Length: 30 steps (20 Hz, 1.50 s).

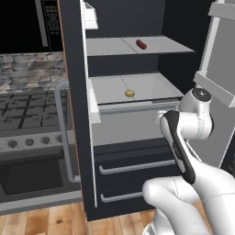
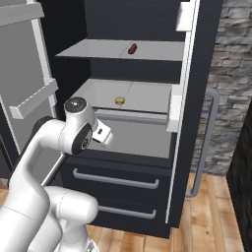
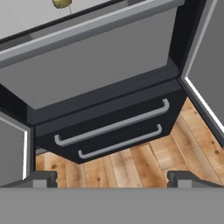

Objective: Retrieve the sausage and cheese from the fridge and place them on the cutting board on the counter.

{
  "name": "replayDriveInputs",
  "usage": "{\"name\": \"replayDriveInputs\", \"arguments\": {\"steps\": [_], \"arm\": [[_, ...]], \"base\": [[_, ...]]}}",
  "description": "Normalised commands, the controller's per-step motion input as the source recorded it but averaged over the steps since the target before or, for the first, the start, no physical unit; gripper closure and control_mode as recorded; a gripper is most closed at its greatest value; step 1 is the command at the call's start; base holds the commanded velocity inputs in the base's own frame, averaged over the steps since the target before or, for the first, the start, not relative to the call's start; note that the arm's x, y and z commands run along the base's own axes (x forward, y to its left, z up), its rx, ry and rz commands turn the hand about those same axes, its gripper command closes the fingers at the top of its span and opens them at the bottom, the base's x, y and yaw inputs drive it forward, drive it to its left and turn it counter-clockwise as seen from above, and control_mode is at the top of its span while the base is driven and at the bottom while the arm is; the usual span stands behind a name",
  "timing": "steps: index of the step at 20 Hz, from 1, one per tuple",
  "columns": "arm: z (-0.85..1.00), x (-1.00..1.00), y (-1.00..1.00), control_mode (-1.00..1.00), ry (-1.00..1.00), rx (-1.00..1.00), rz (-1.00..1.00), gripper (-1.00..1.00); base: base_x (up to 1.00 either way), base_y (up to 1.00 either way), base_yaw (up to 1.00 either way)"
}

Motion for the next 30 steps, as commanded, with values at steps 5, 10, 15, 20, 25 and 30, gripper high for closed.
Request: {"name": "replayDriveInputs", "arguments": {"steps": [5, 10, 15, 20, 25, 30], "arm": [[0.00, 0.00, 0.00, 1.00, 0.00, 0.00, 0.00, -1.00], [0.00, 0.00, 0.00, 1.00, 0.00, 0.00, 0.00, -1.00], [0.00, 0.00, 0.00, 1.00, 0.00, 0.00, 0.00, -1.00], [0.00, 0.00, 0.00, 1.00, 0.00, 0.00, 0.00, -1.00], [0.00, 0.00, 0.00, 1.00, 0.00, 0.00, 0.00, -1.00], [0.00, 0.00, 0.00, 1.00, 0.00, 0.00, 0.00, -1.00]], "base": [[0.00, 0.00, 0.00], [0.23, 0.00, 0.00], [0.64, 0.00, 0.00], [0.36, 0.00, 0.00], [0.00, 0.00, 0.00], [0.00, 0.00, 0.00]]}}
